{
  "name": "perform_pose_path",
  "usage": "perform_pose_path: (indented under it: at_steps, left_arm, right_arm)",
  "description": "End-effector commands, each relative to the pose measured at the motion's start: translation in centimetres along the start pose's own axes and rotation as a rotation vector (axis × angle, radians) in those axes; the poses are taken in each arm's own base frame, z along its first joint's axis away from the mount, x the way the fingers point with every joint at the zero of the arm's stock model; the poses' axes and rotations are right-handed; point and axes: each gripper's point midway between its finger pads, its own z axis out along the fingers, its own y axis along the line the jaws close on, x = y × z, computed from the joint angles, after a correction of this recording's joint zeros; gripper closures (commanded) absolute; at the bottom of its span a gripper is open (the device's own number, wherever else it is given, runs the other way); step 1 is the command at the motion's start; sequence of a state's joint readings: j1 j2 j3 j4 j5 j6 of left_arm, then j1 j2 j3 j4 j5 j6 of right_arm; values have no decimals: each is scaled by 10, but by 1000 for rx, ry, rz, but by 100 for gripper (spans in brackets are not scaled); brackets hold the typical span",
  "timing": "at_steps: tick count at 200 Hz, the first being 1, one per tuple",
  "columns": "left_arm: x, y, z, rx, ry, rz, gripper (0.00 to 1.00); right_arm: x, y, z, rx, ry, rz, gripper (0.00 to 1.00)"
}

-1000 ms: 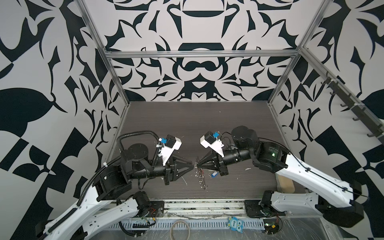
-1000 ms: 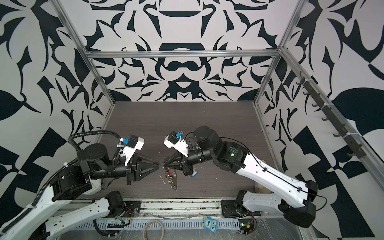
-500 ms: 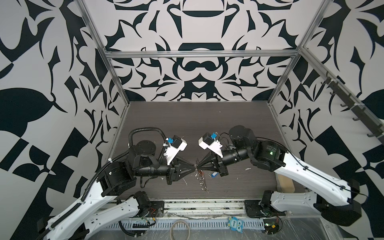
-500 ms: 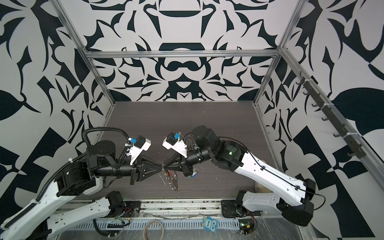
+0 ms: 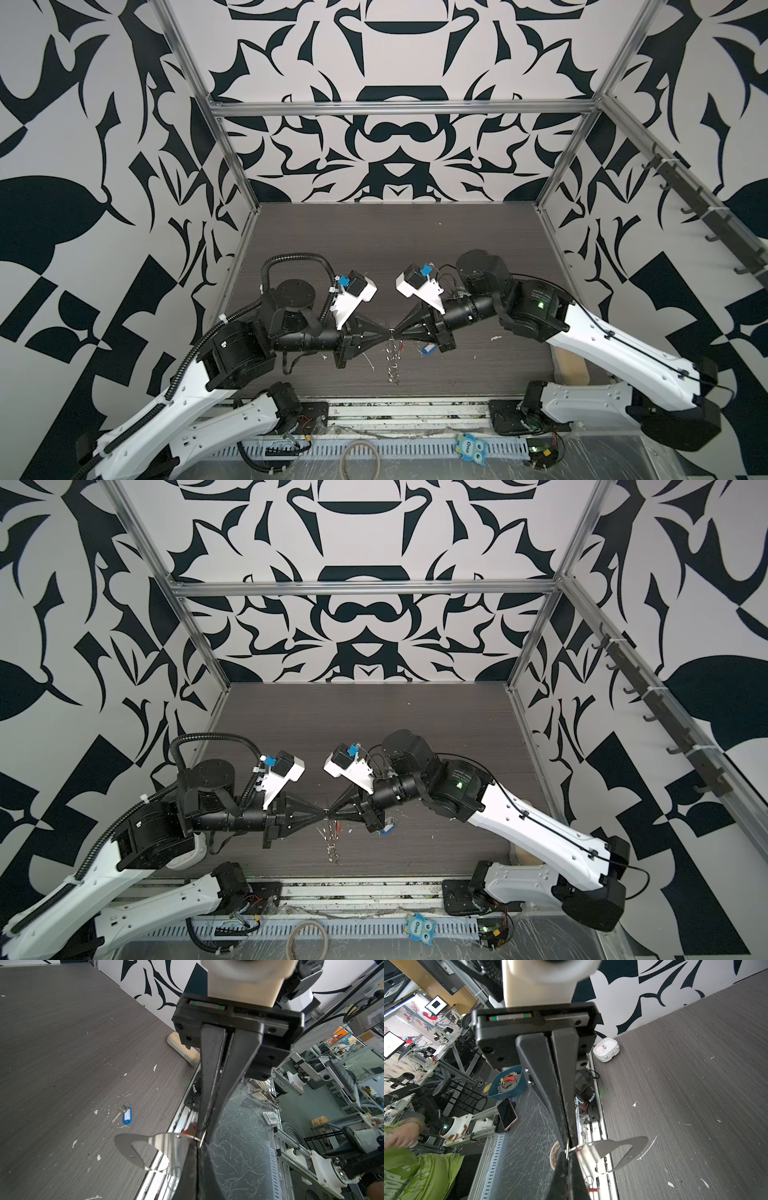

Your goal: Remove the keys from the keyring

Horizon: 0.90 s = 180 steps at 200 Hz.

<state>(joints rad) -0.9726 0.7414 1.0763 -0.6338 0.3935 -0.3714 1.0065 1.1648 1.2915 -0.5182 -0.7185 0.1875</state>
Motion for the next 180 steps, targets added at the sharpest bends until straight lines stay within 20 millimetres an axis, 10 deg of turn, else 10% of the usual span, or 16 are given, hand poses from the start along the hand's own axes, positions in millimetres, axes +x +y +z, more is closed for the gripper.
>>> perform_pose_path:
  at_steps: [1,49,180]
  left_arm:
    - [-15,2,-6,-31,-76,16,100]
    - [-33,-1,-22,-25,-272,81,100]
    - [-46,-14,-28,60,-409,132,100]
  right_arm:
    - [-29,14,-10,-5,-109,-83,99]
    - [-44,12,-37,107,-319,-147,57]
    - [-51,5,-31,106,-474,-212,55]
